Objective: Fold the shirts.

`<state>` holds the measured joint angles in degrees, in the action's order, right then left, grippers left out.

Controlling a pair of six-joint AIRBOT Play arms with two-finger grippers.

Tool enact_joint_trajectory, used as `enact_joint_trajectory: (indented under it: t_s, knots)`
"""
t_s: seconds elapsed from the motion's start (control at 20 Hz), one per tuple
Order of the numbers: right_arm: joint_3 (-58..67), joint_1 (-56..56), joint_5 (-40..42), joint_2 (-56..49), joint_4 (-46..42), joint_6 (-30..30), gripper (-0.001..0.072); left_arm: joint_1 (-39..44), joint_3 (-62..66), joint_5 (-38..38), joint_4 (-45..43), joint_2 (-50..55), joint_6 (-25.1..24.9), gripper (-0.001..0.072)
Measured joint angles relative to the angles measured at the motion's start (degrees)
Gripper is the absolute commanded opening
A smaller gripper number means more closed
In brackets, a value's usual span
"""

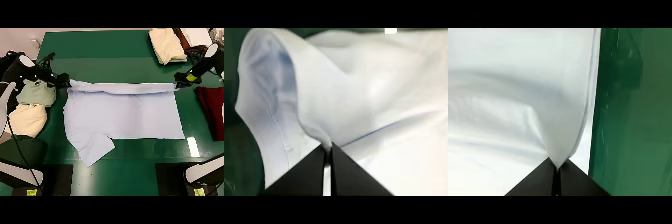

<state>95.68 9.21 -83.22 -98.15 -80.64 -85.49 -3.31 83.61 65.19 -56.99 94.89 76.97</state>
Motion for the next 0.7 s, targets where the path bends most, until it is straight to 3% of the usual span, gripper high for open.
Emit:
enact_joint_trajectory:
  t_s: [0.05,0.1,0.4,0.7]
  knots:
    - [-1.8,0.0,0.9,0.8,0.0,0.0,0.0388,0.0,-0.8,0.2,-0.1,0.0,-0.2,0.0455]
    - [-3.4,0.0,1.7,1.6,-0.1,0.0,0.0390,0.0,-1.3,0.5,-0.2,-0.1,-0.2,0.0497]
    - [-13.6,2.8,2.5,11.9,0.1,0.8,0.0388,0.0,-5.4,4.8,-4.1,-7.1,2.6,0.0498]
    - [-27.5,4.9,3.3,26.3,0.2,3.0,0.0388,0.0,-29.2,7.7,-9.5,-25.4,7.0,0.0498]
